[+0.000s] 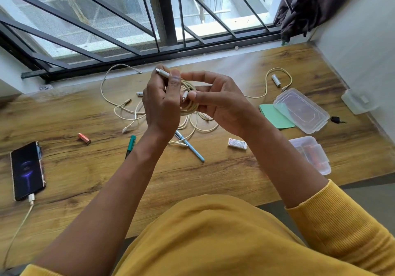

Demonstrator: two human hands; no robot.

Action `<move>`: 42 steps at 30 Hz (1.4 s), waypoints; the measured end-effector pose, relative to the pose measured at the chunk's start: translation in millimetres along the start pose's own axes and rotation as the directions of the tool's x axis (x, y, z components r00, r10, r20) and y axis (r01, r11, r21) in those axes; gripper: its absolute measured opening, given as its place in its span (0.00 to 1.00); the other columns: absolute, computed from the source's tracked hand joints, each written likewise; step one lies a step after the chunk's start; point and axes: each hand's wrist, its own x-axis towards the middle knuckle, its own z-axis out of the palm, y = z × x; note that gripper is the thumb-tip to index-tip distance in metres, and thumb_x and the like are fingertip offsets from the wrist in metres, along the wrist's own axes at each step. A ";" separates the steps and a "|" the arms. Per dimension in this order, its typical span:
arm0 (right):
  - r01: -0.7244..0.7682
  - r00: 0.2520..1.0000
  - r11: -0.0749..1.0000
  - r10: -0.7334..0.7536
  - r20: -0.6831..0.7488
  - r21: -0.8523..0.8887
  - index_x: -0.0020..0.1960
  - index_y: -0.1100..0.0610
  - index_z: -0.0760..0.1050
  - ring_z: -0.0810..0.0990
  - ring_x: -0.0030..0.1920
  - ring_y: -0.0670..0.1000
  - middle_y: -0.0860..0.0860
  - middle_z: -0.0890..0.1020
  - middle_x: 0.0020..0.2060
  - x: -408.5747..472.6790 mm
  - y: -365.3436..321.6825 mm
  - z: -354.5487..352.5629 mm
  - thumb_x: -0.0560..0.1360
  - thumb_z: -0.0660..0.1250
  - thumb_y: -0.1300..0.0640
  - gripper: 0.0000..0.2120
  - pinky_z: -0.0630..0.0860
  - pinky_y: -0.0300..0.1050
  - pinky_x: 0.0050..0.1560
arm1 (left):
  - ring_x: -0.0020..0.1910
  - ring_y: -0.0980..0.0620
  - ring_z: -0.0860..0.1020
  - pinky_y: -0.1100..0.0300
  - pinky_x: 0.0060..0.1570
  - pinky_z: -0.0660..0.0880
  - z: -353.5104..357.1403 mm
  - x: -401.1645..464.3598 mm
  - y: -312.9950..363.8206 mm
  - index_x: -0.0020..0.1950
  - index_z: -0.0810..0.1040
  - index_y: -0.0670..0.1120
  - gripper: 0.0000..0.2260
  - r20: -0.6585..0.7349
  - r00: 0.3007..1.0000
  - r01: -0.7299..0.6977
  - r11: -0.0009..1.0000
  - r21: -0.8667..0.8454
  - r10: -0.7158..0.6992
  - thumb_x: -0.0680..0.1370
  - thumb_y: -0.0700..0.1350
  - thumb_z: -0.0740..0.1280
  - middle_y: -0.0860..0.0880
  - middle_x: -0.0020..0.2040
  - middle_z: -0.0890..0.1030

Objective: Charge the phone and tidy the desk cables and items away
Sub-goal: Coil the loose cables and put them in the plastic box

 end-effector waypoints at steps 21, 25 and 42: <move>0.077 0.990 0.957 -0.040 0.137 -0.279 0.69 0.70 0.76 0.85 0.53 0.53 0.59 0.86 0.52 5.9 -8.5 9.3 0.78 0.71 0.71 0.20 0.81 0.46 0.55 | 0.33 0.59 0.74 0.53 0.33 0.74 -1.1 0.1 -9.4 0.47 0.71 0.47 0.07 -0.150 0.977 -0.162 0.986 -0.048 0.153 0.85 0.41 0.61 0.59 0.34 0.73; 0.106 0.994 0.931 -0.099 0.039 -0.349 0.67 0.68 0.78 0.87 0.50 0.56 0.62 0.86 0.51 8.1 -0.7 12.4 0.77 0.72 0.72 0.19 0.84 0.50 0.53 | 0.32 0.60 0.73 0.58 0.34 0.70 2.5 2.7 -9.1 0.44 0.72 0.48 0.10 -0.196 0.976 -0.108 0.992 -0.062 0.094 0.85 0.39 0.62 0.60 0.33 0.74; 0.230 0.953 0.770 -0.301 -0.022 -0.596 0.61 0.62 0.81 0.87 0.48 0.54 0.56 0.86 0.49 7.0 9.6 11.7 0.75 0.73 0.69 0.16 0.86 0.57 0.47 | 0.31 0.39 0.68 0.42 0.30 0.67 -2.9 8.7 -16.2 0.42 0.71 0.51 0.12 -0.160 0.986 -0.068 0.988 -0.138 0.046 0.85 0.46 0.61 0.44 0.34 0.69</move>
